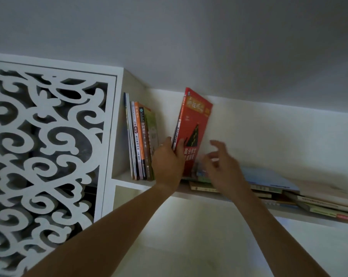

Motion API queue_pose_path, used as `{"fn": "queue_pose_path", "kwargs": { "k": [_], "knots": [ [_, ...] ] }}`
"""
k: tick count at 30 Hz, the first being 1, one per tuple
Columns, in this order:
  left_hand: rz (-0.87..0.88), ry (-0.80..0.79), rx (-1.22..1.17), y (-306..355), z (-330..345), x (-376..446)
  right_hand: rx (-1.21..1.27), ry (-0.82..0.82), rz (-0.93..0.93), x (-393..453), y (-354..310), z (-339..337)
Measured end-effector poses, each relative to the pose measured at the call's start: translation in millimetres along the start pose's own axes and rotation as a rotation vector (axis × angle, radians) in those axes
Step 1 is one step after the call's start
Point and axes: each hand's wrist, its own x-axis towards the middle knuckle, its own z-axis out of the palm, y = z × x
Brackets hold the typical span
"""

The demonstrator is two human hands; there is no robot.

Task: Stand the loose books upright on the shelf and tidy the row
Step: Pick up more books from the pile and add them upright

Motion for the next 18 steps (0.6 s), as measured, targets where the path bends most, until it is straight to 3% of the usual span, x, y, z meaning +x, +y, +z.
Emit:
{"fn": "queue_pose_path", "kwargs": {
  "k": [2,4,9,14,18],
  "knots": [
    [-0.033,0.093,-0.045,-3.8,-5.8,2.4,0.085,-0.203,0.020,3.9,-10.5,25.0],
    [-0.068,0.130,-0.132,-10.8,-11.2,3.2,0.206,-0.282,0.039,7.7,-21.9,48.0],
    [-0.140,-0.079,-0.352,-28.4,-34.4,4.2,0.318,-0.323,0.107,17.0,-41.6,84.4],
    [-0.052,-0.213,-0.157,-37.3,-45.6,14.7,0.229,-0.341,0.051,15.9,-40.5,98.1],
    [-0.056,-0.246,-0.201,-29.4,-46.1,26.4,0.228,-0.389,0.023,15.6,-29.1,92.4]
  ]
}}
